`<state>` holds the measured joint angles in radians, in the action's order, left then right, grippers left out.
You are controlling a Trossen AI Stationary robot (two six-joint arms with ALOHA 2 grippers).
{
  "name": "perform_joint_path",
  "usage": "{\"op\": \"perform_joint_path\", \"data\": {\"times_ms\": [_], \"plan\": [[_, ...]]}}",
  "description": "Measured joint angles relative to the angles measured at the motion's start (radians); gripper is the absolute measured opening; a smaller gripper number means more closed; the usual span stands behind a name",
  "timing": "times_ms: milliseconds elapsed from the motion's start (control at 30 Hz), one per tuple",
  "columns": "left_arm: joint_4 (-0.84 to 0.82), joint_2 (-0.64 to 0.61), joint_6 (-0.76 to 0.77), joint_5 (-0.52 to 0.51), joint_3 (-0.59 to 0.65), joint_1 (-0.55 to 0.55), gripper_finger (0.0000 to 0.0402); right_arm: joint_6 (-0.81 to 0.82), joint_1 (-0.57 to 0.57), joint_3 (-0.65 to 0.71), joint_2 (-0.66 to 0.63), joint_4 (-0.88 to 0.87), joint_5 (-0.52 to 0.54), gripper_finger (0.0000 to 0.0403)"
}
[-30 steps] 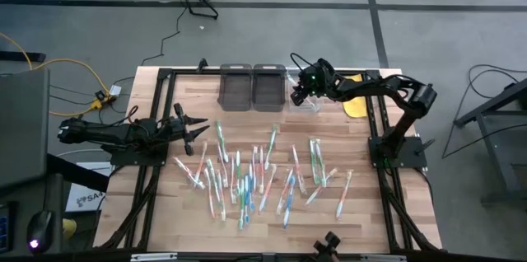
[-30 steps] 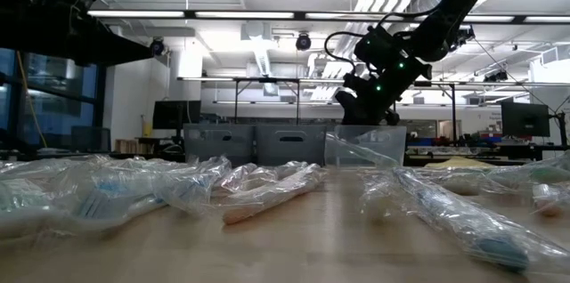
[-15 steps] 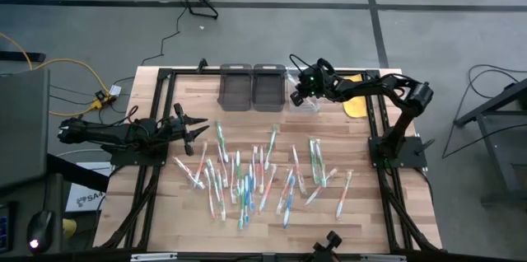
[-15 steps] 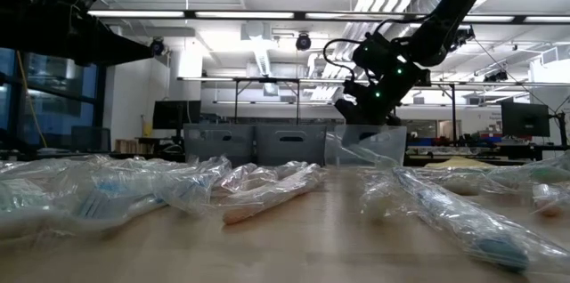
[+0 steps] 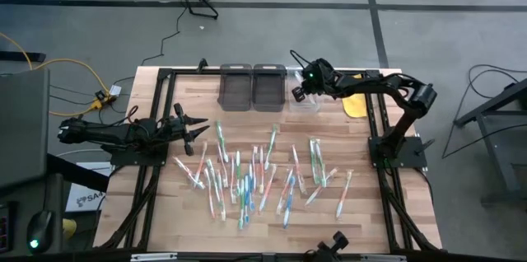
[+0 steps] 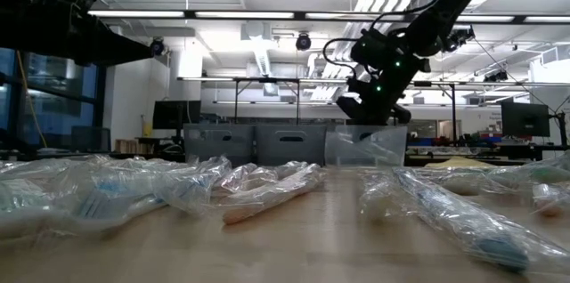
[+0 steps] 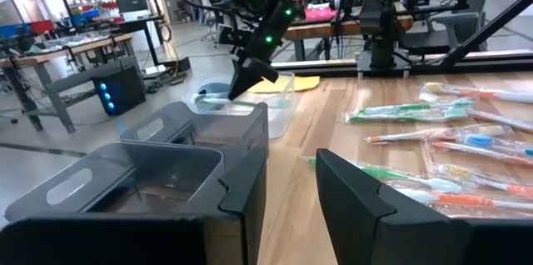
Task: Pick & Place Toothbrushes
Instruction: Put the green toothbrush into the transparent bin
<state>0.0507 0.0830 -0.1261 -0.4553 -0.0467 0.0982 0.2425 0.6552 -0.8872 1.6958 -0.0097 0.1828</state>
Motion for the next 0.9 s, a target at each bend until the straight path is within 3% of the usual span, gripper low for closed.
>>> {"op": "perform_joint_path", "data": {"times_ms": [233,467,633,733,900], "plan": [[0.004,0.0,0.001,0.0,0.0,0.0,0.0101,0.0,0.0,-0.051,0.0,-0.129,-0.029,0.0025],[0.003,0.0,0.025,-0.001,-0.001,0.0,0.0101,0.013,-0.001,-0.118,-0.031,-0.231,-0.051,0.013],[0.0,0.0,0.027,-0.003,-0.001,0.0,0.0101,0.095,-0.001,-0.166,-0.11,-0.455,-0.091,0.0188],[0.0,0.0,0.027,-0.002,-0.001,0.0,0.0101,0.142,-0.01,-0.17,-0.188,-0.596,-0.139,0.0196],[0.0,0.0,0.027,-0.002,-0.001,0.0,0.0101,0.244,-0.104,-0.165,-0.302,-0.84,-0.128,0.019]]}}
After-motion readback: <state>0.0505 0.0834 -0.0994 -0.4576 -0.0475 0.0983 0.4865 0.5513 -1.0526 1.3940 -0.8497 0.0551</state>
